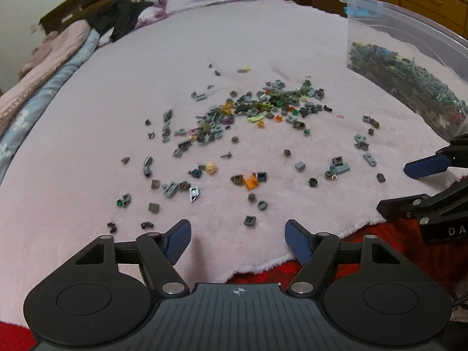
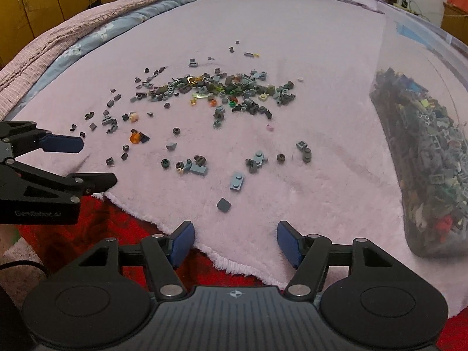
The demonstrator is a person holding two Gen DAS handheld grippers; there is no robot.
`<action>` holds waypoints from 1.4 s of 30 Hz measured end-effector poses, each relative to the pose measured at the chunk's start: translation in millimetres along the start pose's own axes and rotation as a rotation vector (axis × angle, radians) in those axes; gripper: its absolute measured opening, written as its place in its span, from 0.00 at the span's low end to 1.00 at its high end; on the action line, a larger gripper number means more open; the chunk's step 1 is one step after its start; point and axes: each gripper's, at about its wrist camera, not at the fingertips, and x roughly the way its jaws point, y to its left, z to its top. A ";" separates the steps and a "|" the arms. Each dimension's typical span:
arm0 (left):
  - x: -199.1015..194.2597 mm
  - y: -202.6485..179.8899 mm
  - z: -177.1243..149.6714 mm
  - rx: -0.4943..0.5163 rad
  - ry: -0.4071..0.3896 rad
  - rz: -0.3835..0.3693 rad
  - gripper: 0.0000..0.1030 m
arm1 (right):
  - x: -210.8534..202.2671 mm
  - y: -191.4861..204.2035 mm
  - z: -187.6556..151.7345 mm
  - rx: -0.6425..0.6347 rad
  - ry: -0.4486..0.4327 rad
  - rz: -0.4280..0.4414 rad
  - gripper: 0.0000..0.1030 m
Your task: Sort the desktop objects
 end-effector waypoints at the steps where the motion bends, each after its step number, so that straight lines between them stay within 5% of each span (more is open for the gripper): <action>1: 1.8 -1.6 0.0 0.006 -0.001 -0.004 0.56 | 0.1 0.0 -0.6 -0.001 -0.003 0.001 0.66; 6: 1.3 -6.4 1.4 0.015 -0.020 -0.037 0.35 | 1.7 0.9 -2.3 -0.005 -0.011 0.004 0.68; 10: 7.8 -5.5 -2.0 0.002 0.006 -0.046 0.36 | 2.3 1.9 -2.7 -0.012 -0.015 0.001 0.69; 13: 12.7 -1.3 -4.8 -0.021 0.014 -0.036 0.49 | 2.5 2.3 -2.7 -0.017 -0.018 0.000 0.69; 15: 15.9 2.9 -6.9 -0.042 0.014 0.002 0.80 | 2.5 2.9 -2.9 -0.018 -0.020 -0.002 0.70; 17: 21.8 14.2 -9.8 -0.114 0.036 0.026 1.00 | 2.2 3.3 -3.2 -0.020 -0.022 -0.002 0.70; 19: 25.0 30.6 -14.2 -0.211 0.041 -0.032 1.00 | 1.8 3.6 -3.3 -0.022 -0.024 -0.003 0.70; 25: 21.6 32.2 -16.2 -0.187 0.014 -0.040 1.00 | 2.1 5.0 -3.5 -0.030 -0.023 -0.005 0.72; 31: 9.2 44.0 -13.4 -0.159 -0.041 0.037 1.00 | 2.2 6.0 -3.1 -0.038 -0.029 -0.002 0.75; 38: 22.7 66.4 -24.8 -0.232 -0.016 0.010 1.00 | -3.8 18.1 3.7 -0.094 -0.094 -0.005 0.87; 40: 22.7 65.8 -29.1 -0.229 -0.041 0.015 1.00 | -5.5 21.6 5.6 -0.111 -0.113 -0.006 0.86; 42: 22.4 64.4 -31.4 -0.225 -0.056 0.021 1.00 | -7.2 25.0 7.6 -0.127 -0.132 -0.007 0.73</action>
